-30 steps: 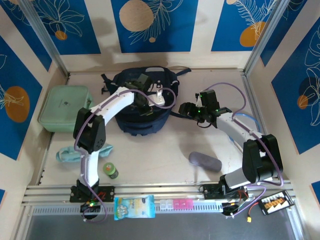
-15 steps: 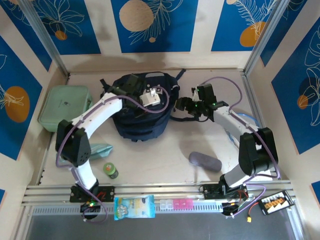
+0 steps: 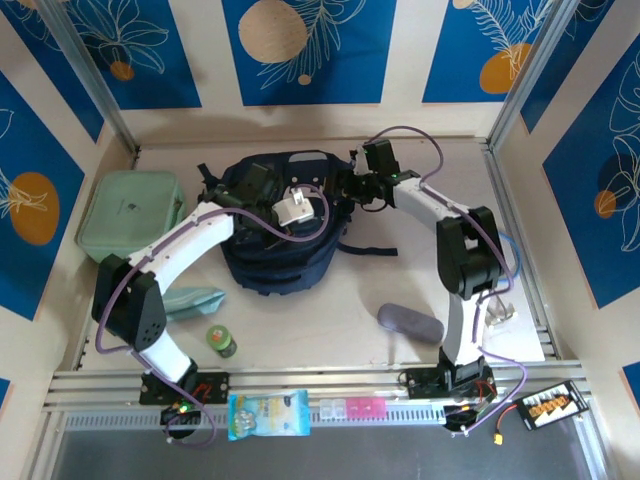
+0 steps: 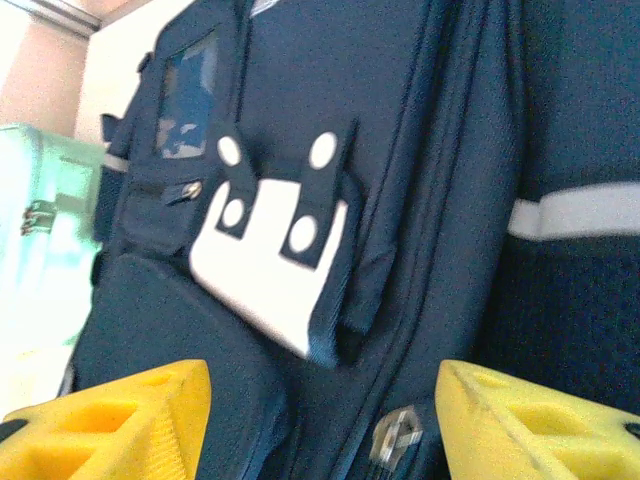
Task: Pack the student bag
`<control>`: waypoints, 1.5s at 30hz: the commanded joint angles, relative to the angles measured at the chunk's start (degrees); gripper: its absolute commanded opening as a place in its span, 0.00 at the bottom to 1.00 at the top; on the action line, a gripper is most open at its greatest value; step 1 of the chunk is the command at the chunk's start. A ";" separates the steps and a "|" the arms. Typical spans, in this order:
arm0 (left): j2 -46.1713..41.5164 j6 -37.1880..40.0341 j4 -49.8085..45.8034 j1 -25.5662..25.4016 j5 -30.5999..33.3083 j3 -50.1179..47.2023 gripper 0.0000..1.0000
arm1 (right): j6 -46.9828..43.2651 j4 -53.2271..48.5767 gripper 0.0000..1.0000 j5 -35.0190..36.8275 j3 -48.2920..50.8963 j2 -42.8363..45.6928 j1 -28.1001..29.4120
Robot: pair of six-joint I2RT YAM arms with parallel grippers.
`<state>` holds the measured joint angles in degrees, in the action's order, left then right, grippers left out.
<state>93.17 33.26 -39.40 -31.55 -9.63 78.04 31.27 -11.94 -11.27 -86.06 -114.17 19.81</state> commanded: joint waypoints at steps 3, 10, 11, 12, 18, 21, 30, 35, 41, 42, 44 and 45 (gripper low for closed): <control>-2.56 -1.09 1.25 -0.36 -1.57 -0.03 0.00 | -7.52 -4.74 0.59 -2.97 -7.71 -7.27 -1.02; -2.03 -1.09 1.99 -0.37 1.06 -0.59 0.00 | -11.22 -3.98 0.56 -7.94 -1.43 -3.99 -2.44; -2.02 -1.02 2.41 -0.40 1.50 -0.69 0.00 | -12.51 -5.04 0.54 -8.76 -1.07 -3.51 -2.62; -2.02 -1.00 2.69 -0.34 1.76 -0.72 0.00 | -13.66 -6.13 0.52 -9.77 -0.71 -3.06 -2.77; -2.19 -1.06 3.09 -0.41 1.94 -0.85 0.00 | -19.57 -10.41 0.39 -14.31 0.71 -1.64 -3.41; -2.18 -1.13 3.10 -0.35 1.89 -0.96 0.00 | -21.63 -11.80 0.33 -14.90 0.70 -1.25 -3.52; -2.02 -1.09 2.57 -0.43 2.60 -0.61 0.00 | -24.16 -15.81 0.26 -11.61 -2.32 -2.89 -2.88; -2.03 -1.00 2.62 -0.41 2.51 -0.61 0.00 | -24.15 -16.75 0.29 -8.97 -3.79 -3.79 -2.24; -2.02 -1.13 2.77 -0.36 2.73 -0.78 0.00 | -23.28 -17.42 0.14 -6.95 -4.86 -4.51 -1.60; -1.97 -1.40 2.83 -0.35 3.17 -0.74 0.00 | -23.14 -17.33 0.10 -7.14 -4.82 -4.04 -1.53; -1.61 -1.84 2.56 -0.38 4.31 -0.28 0.00 | -22.92 -16.92 0.07 -6.62 -4.19 -2.91 -1.33; -1.50 -2.25 2.65 -0.42 4.78 -0.02 0.00 | -23.01 -16.78 0.06 -6.57 -3.88 -2.07 -1.33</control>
<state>93.06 32.88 -38.30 -31.79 -7.79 77.28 8.23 -27.29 -18.33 -89.58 -117.62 17.93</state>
